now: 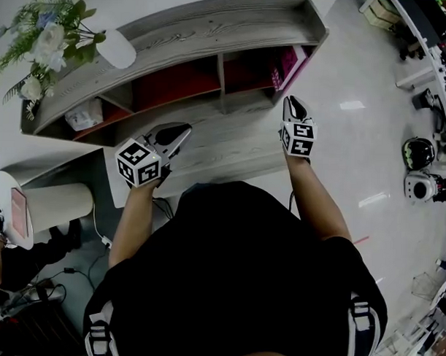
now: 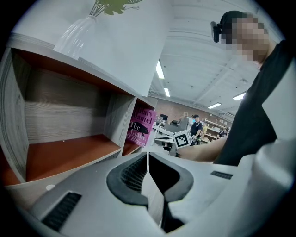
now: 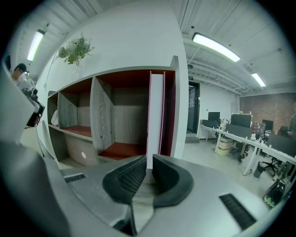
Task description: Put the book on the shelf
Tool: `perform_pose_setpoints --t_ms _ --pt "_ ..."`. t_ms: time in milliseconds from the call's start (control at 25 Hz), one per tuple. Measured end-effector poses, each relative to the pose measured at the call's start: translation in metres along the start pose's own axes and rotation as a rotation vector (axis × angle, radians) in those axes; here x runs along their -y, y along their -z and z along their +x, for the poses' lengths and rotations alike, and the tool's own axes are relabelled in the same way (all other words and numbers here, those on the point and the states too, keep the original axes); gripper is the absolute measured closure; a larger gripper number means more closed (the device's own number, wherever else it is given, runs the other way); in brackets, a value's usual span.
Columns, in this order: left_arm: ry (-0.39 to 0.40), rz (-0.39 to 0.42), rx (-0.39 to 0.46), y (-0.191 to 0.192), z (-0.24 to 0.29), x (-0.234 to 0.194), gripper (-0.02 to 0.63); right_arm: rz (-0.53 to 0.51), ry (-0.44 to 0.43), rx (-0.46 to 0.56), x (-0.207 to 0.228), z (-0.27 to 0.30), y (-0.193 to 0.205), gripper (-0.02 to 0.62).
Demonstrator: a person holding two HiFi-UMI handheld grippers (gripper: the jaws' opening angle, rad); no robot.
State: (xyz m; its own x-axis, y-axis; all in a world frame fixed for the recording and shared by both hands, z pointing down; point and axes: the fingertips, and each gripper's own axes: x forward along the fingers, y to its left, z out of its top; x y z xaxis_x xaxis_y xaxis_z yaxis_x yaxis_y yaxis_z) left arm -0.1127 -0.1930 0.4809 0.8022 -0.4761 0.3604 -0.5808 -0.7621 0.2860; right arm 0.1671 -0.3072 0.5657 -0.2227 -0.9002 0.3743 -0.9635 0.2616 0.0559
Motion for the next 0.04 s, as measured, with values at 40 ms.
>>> perform_pose_setpoints --t_ms 40 --pt "0.000 0.000 -0.001 0.0006 -0.0012 0.0019 0.575 0.000 -0.004 -0.003 -0.0012 -0.0024 0.0012 0.543"
